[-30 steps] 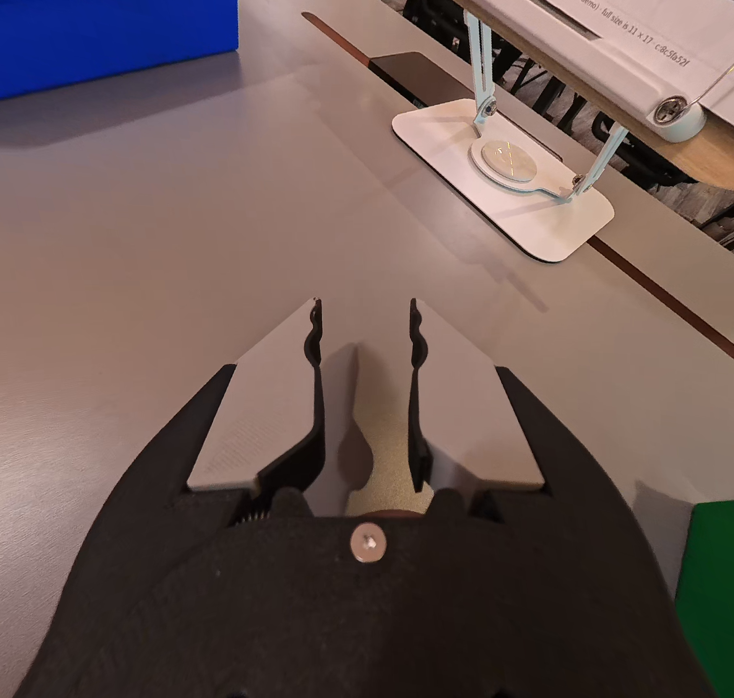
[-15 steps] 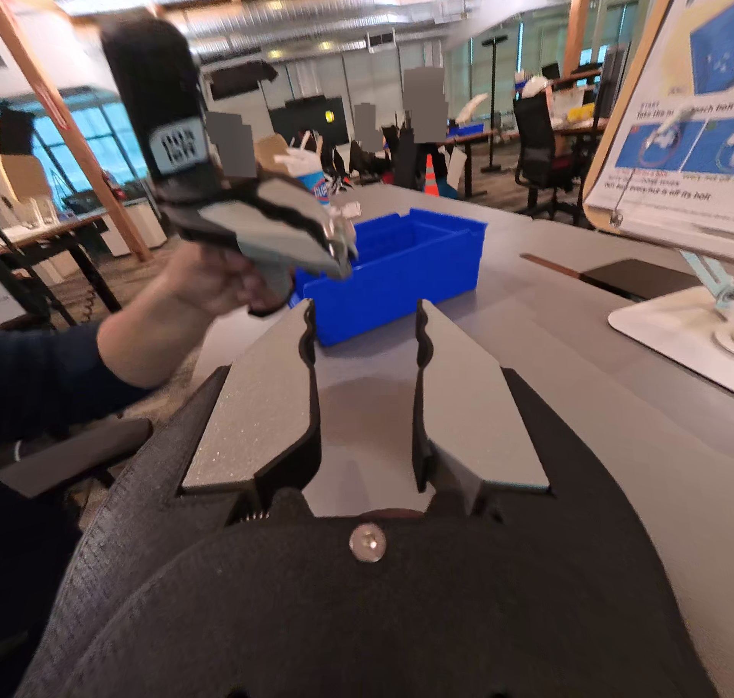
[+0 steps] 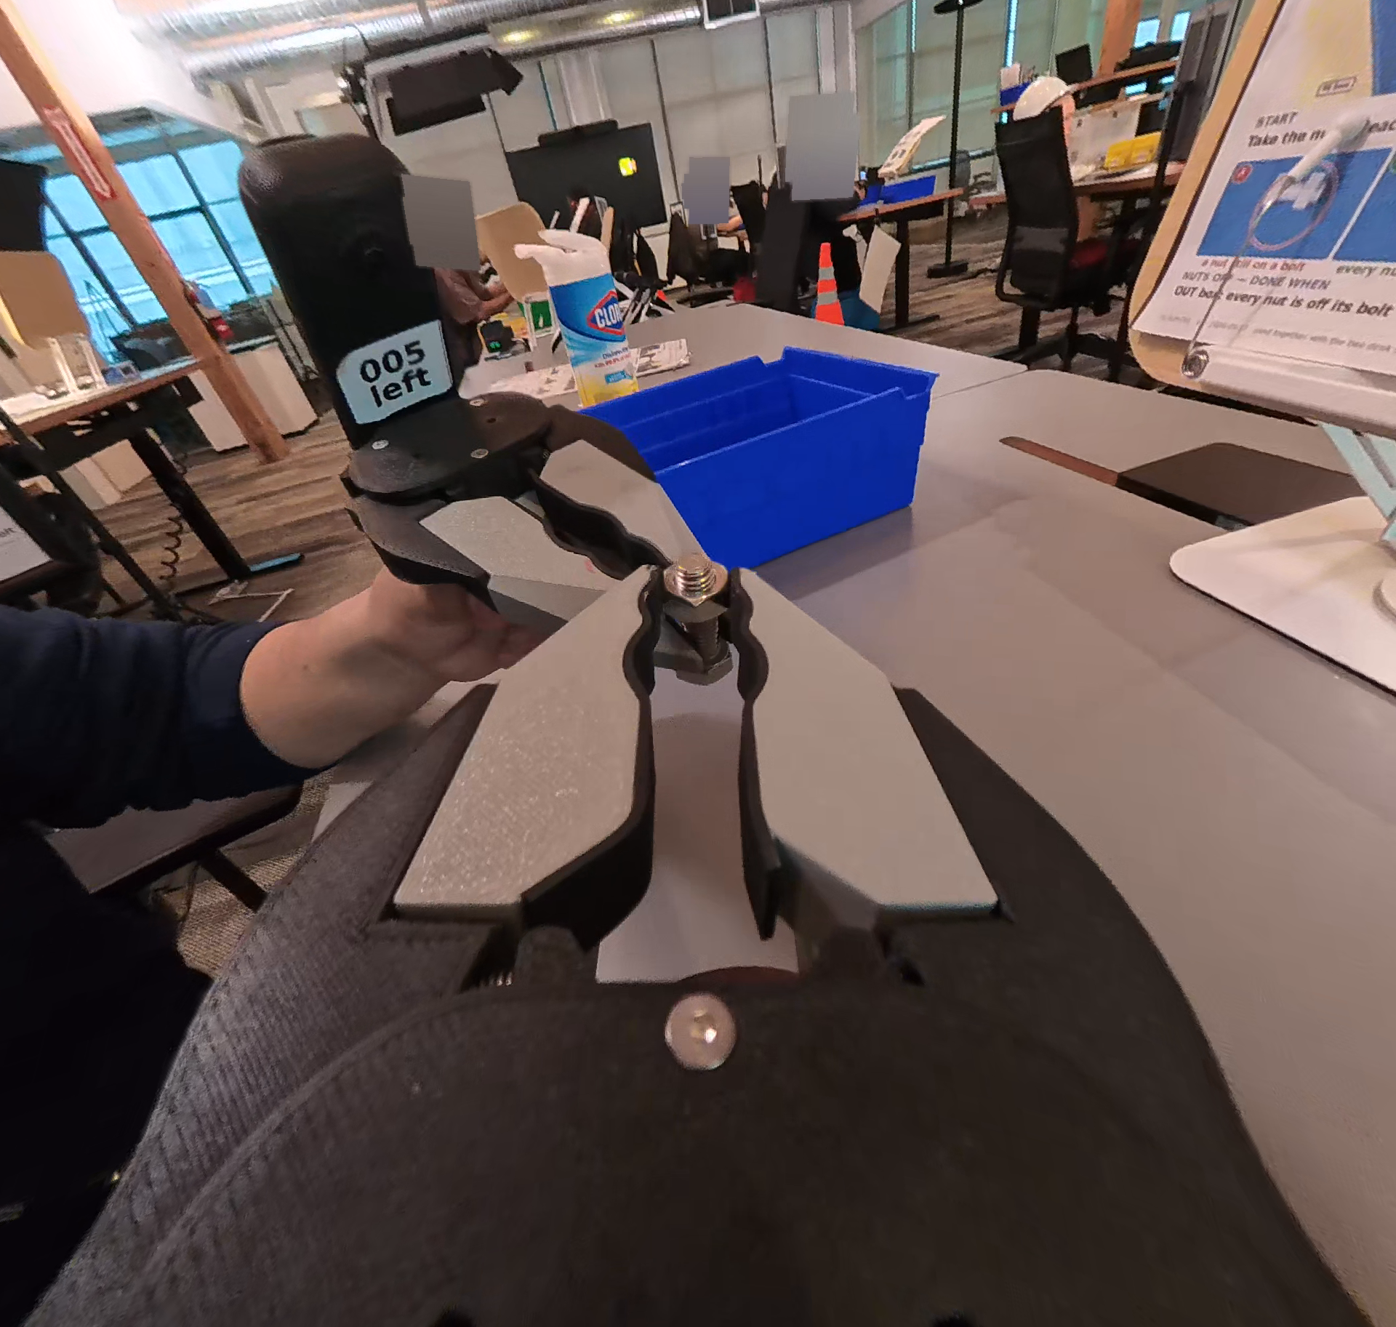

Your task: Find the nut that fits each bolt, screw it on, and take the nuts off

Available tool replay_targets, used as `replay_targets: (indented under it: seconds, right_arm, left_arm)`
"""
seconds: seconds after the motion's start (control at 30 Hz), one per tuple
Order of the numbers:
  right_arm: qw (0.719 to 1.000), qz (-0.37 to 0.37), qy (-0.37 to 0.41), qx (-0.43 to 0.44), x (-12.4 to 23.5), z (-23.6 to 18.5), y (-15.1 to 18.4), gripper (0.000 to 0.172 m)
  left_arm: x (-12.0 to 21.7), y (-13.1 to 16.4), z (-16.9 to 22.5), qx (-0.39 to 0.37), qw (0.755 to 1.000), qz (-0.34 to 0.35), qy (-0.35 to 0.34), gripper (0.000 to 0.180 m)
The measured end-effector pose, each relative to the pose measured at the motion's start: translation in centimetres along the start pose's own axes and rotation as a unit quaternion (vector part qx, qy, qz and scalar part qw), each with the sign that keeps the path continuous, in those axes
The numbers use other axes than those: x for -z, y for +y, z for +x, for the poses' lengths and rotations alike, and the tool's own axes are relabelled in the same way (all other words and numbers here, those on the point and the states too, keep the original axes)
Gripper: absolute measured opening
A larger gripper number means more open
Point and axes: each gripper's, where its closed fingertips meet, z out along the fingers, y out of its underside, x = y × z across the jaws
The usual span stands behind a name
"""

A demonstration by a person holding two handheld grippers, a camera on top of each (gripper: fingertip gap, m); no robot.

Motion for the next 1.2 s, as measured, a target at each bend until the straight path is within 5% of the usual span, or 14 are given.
replay_targets:
  seconds: [0.17, 0.37, 0.93, 1.2]
  right_arm:
    - [1.0, 0.005, 0.001, -0.004, -0.2, 0.0, -0.1, 0.014]
    - [1.0, 0.005, 0.003, -0.003, -0.4, -0.2, 0.1, 0.014]
    - [0.999, 0.024, 0.016, -0.015, -0.3, 0.1, -0.3, 0.014]
    - [1.0, 0.015, 0.013, -0.009, -0.7, -0.3, 0.1, 0.039]
  left_arm:
    - [0.1, 0.0, 0.0, 0.036, 0.999, 0.011, 0.013, 0.008]
    - [0.0, 0.5, 0.1, 0.041, 0.999, 0.001, 0.021, 0.031]
    - [-0.4, 1.0, -0.3, 0.024, 1.0, -0.002, -0.007, 0.016]
    - [-0.2, 1.4, -1.4, 0.017, 0.999, -0.014, -0.033, 0.016]
